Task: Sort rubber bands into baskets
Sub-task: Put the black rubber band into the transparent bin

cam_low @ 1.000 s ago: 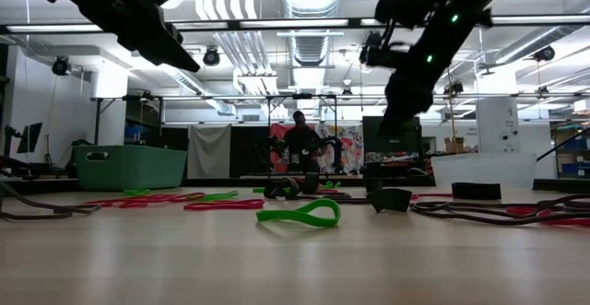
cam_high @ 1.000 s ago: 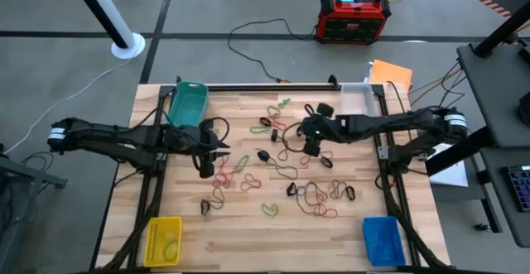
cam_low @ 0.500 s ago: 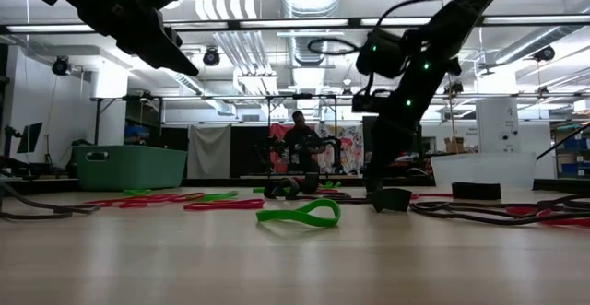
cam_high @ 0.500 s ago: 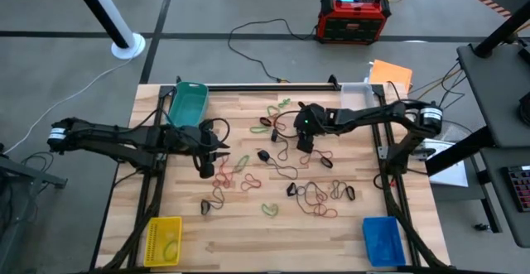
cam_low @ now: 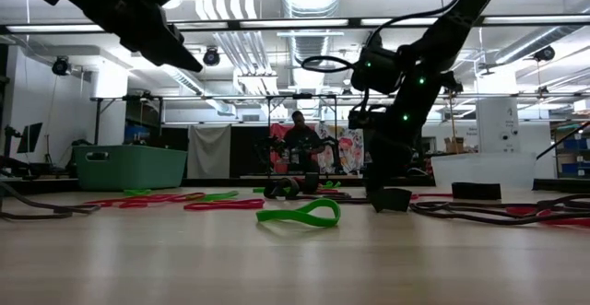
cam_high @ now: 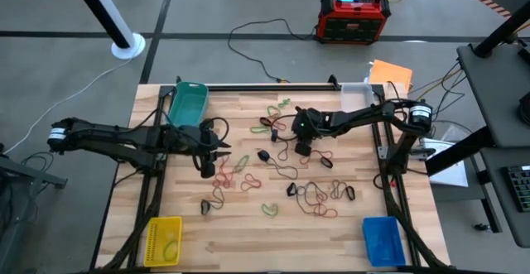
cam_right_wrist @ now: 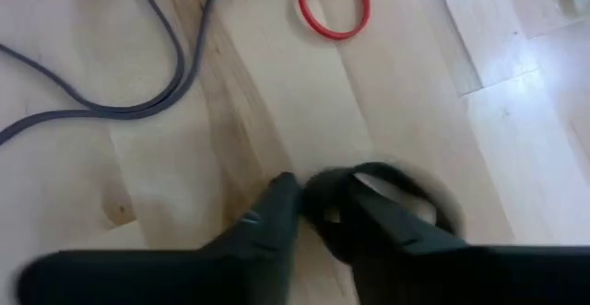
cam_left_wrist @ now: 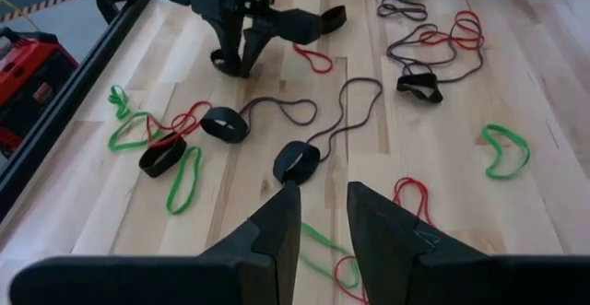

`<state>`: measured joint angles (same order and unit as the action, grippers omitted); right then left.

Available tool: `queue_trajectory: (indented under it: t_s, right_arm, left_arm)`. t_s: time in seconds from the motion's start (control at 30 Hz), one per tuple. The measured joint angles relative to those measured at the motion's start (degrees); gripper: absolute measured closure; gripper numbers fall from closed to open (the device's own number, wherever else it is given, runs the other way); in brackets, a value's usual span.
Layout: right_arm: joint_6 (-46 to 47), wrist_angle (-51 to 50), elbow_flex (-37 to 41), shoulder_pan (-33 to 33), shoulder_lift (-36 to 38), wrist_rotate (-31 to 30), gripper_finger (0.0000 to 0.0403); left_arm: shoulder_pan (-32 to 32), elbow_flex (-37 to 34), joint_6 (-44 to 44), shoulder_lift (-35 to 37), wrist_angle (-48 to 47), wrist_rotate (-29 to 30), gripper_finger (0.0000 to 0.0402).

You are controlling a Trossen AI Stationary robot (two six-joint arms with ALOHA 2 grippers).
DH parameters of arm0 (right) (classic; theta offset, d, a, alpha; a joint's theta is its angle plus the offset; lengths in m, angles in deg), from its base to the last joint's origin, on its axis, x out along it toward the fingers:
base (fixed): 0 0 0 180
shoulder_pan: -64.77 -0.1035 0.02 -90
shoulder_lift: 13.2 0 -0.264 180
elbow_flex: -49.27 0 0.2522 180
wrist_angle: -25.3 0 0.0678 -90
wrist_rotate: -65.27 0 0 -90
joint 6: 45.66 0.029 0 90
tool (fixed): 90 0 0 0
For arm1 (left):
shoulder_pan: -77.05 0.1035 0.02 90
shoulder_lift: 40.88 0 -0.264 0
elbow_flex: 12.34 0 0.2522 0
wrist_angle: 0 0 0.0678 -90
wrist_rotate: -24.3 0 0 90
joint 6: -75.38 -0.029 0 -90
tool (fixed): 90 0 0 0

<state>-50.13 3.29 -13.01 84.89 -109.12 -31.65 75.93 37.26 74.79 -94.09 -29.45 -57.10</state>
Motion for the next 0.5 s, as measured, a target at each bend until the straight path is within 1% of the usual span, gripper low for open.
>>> queue_trajectory:
  t_s: [0.03, 0.07, 0.2, 0.27, 0.37, 0.43, 0.5]
  right_arm:
    - [-0.02, 0.0, 0.01, 0.06, 0.07, -0.19, 0.037]
    - [-0.02, 0.03, 0.01, 0.11, 0.09, -0.35, 0.0381]
    - [0.45, 0.02, 0.03, 0.07, 0.28, -0.57, 0.0392]
    - [0.97, -0.68, 0.11, -0.07, 1.48, -0.6, 0.0393]
    - [1.46, -2.82, 0.14, -0.33, 5.73, -1.33, 0.0393]
    - [2.73, -5.68, 0.11, -0.19, 9.81, -4.34, 0.0393]
    - [4.87, -10.99, -0.46, 1.04, 14.12, -8.19, 0.0394]
  left_arm:
    - [0.0, 0.0, 0.0, 0.0, 0.13, 0.01, 0.0325]
    - [0.0, 0.0, -0.02, 0.0, 0.27, 0.01, 0.0325]
    - [0.0, 0.0, 0.02, 0.0, 1.17, 0.03, 0.0325]
    - [0.0, 0.0, 0.17, 0.0, 1.21, 0.04, 0.0325]
    - [0.0, 0.0, 0.42, 0.0, 1.23, 0.05, 0.0325]
    - [0.0, 0.0, 0.75, 0.0, 1.34, 0.05, 0.0325]
    - [0.0, 0.0, 1.08, 0.0, 1.93, 0.05, 0.0325]
